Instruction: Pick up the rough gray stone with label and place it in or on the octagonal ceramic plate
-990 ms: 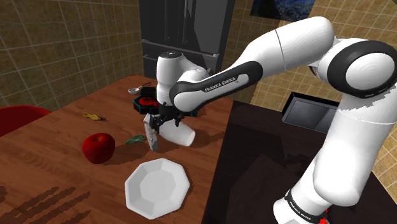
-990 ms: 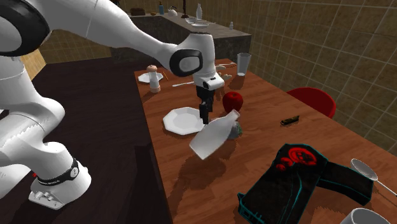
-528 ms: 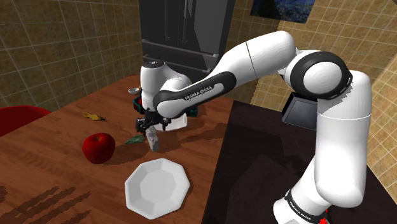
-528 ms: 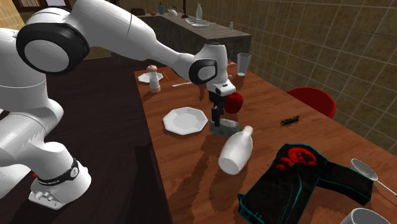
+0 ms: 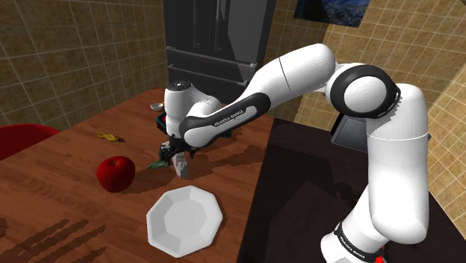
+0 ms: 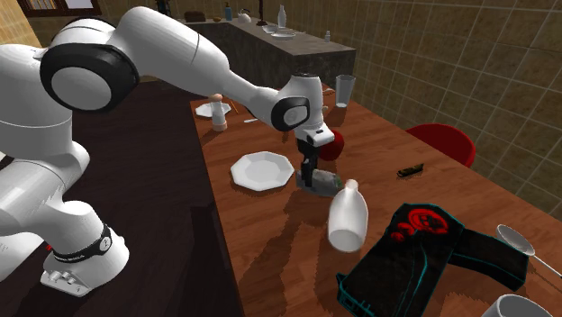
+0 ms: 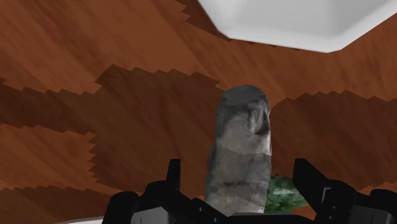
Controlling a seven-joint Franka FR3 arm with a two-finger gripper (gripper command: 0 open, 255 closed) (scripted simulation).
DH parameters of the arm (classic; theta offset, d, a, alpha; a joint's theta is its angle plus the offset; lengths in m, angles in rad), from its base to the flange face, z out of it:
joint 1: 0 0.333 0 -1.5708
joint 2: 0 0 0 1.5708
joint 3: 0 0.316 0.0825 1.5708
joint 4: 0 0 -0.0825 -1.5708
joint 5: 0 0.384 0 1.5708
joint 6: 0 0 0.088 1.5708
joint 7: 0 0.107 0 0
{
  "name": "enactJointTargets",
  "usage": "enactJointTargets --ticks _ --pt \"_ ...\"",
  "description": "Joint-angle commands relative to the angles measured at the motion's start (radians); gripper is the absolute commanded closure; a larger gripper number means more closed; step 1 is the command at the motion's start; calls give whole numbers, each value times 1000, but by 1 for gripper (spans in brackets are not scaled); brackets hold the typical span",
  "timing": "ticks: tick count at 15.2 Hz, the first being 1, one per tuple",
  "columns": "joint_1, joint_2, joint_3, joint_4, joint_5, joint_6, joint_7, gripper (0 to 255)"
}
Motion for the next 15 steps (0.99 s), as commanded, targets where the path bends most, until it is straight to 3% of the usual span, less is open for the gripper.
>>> enactJointTargets --ticks 1,5,6,15 --pt "0 2 -1 0 -1 3 1 0" --pt "0 2 -1 0 -1 2 1 0" --pt "0 2 -1 0 -1 2 1 255" --pt "0 2 -1 0 -1 3 1 255"
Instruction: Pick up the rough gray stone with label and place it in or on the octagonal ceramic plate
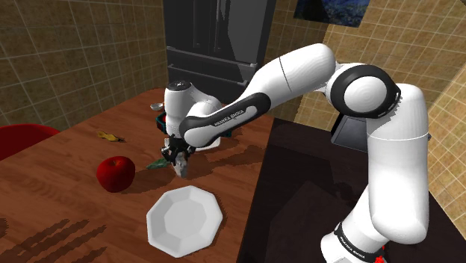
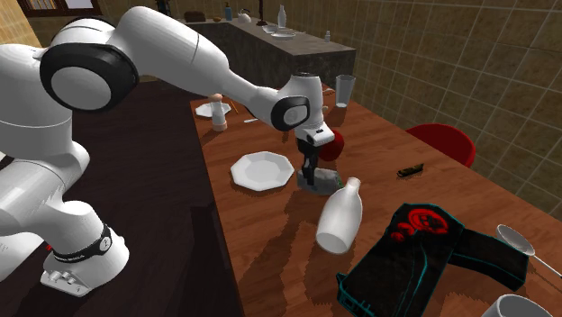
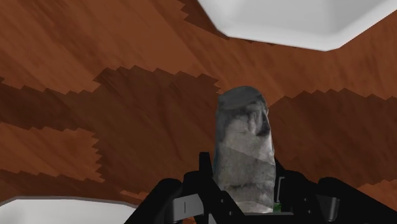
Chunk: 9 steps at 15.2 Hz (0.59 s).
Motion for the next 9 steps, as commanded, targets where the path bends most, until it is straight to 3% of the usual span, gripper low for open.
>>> enactJointTargets --ticks 1,9 --pt "-2 -4 2 2 5 -12 -4 255" --pt "-11 -56 19 37 36 -93 -31 255"
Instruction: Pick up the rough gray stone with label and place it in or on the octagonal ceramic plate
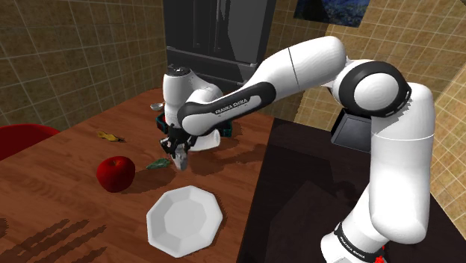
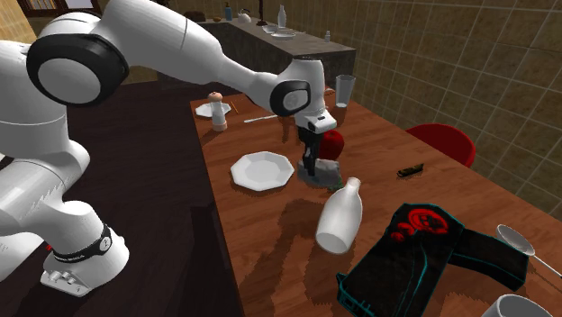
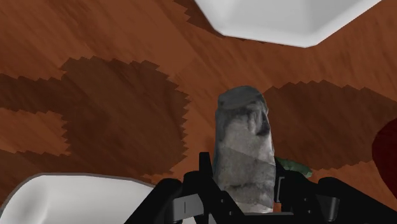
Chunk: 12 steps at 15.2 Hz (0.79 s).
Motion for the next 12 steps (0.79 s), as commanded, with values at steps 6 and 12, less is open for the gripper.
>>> enactJointTargets --ticks 6,12 --pt "-6 -40 12 38 25 -74 -22 255" --pt "14 -146 43 -88 50 -55 35 255"
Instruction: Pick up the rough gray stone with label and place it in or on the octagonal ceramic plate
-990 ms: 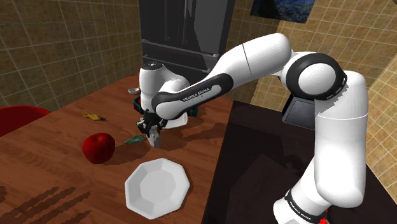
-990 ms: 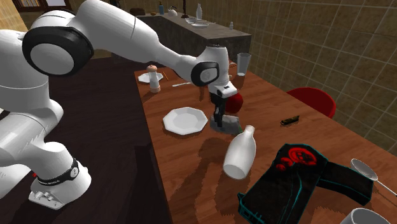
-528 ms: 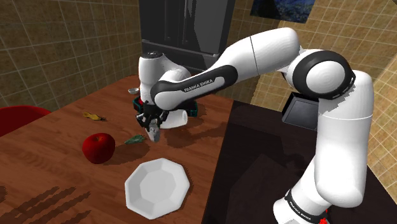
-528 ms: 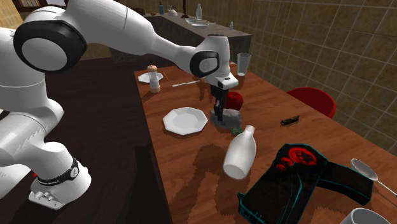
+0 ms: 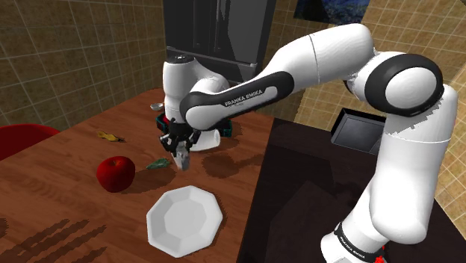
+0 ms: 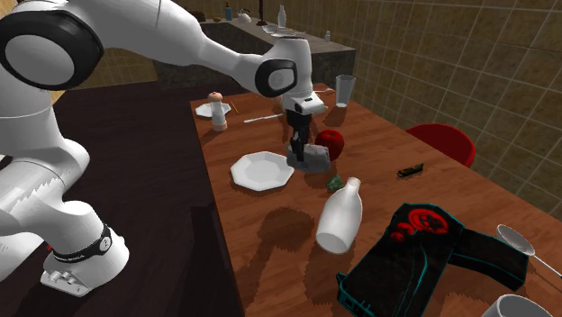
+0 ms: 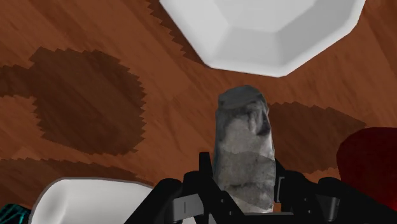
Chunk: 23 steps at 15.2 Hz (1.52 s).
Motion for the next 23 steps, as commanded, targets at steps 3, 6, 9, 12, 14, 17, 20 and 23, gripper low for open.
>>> enactJointTargets --ticks 3,6,9,12,14,17,20,23 --pt "27 -88 32 -104 23 14 60 255" --pt "49 -151 57 -176 44 24 106 255" --pt "75 -208 85 -237 66 27 152 255" --pt "103 -260 115 -288 90 26 200 255" --pt "117 -274 128 -314 95 36 227 255" --pt "119 -254 127 -334 77 73 242 255" --pt "120 -232 126 -353 57 108 259 255" --pt "123 -208 123 -369 35 144 277 255"
